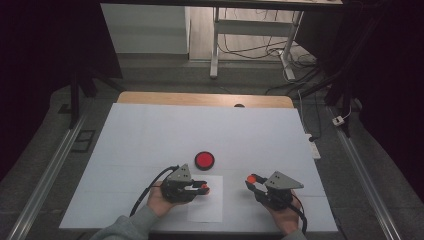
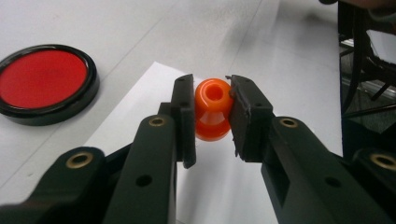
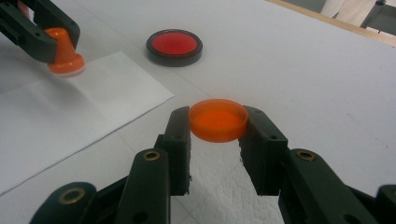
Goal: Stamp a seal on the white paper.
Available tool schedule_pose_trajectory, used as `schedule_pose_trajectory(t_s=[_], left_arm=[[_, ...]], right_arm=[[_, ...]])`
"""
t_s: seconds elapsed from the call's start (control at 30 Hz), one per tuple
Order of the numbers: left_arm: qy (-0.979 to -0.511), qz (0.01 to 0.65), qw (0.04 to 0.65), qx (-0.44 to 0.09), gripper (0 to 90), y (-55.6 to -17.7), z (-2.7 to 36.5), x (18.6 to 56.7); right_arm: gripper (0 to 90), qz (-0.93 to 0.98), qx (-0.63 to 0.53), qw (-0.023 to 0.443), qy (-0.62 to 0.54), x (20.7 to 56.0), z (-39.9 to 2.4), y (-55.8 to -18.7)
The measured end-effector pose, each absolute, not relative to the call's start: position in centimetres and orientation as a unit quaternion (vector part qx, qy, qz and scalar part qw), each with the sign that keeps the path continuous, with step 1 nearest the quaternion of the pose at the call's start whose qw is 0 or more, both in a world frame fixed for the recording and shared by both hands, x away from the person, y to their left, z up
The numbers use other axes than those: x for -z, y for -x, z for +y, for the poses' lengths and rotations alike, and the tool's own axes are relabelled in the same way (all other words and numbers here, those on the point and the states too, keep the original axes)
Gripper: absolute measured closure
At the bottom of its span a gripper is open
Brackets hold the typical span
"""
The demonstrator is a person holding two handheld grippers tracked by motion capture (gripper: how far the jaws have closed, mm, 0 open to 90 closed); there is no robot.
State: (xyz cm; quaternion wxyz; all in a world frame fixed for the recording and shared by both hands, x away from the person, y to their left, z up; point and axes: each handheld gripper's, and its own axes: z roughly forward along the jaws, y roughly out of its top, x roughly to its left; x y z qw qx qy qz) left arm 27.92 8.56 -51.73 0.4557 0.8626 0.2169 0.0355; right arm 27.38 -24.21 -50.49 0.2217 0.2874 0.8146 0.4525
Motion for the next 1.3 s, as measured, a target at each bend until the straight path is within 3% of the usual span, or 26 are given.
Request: schedule_pose_trajectory(t_s=[1.3], left_arm=[[-0.885, 0.209, 0.413, -0.051, 72.1, -27.9, 7.5, 53.3]], right_arm=[[63.3, 0.815, -0.452, 0.221, -0.287, 50.6, -24.2, -27.4]])
